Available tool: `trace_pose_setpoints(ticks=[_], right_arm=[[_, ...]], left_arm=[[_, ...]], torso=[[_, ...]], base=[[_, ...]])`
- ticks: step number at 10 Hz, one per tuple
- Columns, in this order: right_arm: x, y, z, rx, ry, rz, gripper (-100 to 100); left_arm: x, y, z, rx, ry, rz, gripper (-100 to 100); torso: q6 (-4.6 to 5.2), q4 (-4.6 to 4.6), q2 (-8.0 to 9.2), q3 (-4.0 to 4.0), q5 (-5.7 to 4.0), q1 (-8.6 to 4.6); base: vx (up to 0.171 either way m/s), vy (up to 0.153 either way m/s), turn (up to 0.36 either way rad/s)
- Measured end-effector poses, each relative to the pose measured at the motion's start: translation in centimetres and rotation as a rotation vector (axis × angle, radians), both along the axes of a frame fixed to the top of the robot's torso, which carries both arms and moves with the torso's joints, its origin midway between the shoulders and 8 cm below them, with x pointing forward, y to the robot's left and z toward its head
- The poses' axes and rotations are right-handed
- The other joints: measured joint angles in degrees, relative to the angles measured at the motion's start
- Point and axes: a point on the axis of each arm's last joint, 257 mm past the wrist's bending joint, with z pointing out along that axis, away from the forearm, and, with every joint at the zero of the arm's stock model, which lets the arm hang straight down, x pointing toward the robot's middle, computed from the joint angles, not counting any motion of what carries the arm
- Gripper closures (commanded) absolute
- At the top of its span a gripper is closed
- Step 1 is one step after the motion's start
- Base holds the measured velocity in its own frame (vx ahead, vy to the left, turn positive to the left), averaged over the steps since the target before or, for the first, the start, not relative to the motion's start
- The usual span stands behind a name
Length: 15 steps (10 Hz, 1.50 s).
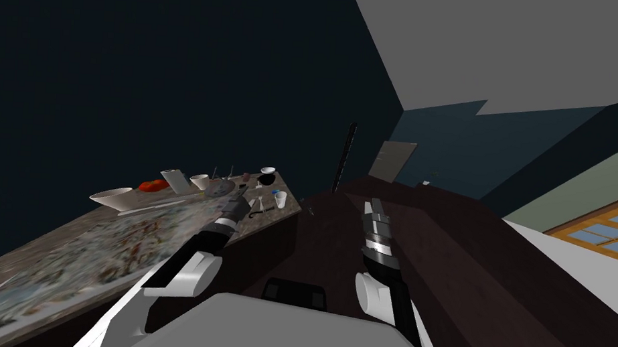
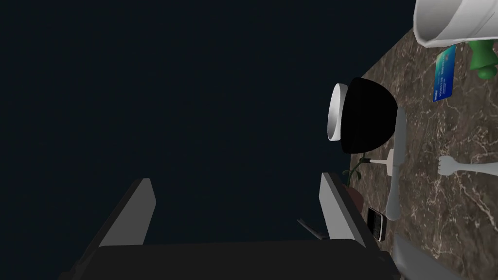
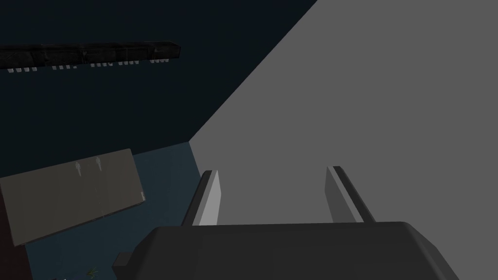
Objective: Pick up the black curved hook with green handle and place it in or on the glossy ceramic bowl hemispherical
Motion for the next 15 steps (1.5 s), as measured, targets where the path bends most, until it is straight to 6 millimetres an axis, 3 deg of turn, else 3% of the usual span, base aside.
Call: trace_pose_setpoints(ticks=[15], right_arm=[[0.0, 0.0, 0.0, 0.0, 0.0, 0.0, 0]], left_arm=[[-0.8, 5.5, -9.0, -0.07, 0.366, 0.083, -100]], torso=[[0.0, -0.01, -0.01, -0.01, -0.01, -0.01]], base=[[0.042, -0.029, 0.007]])
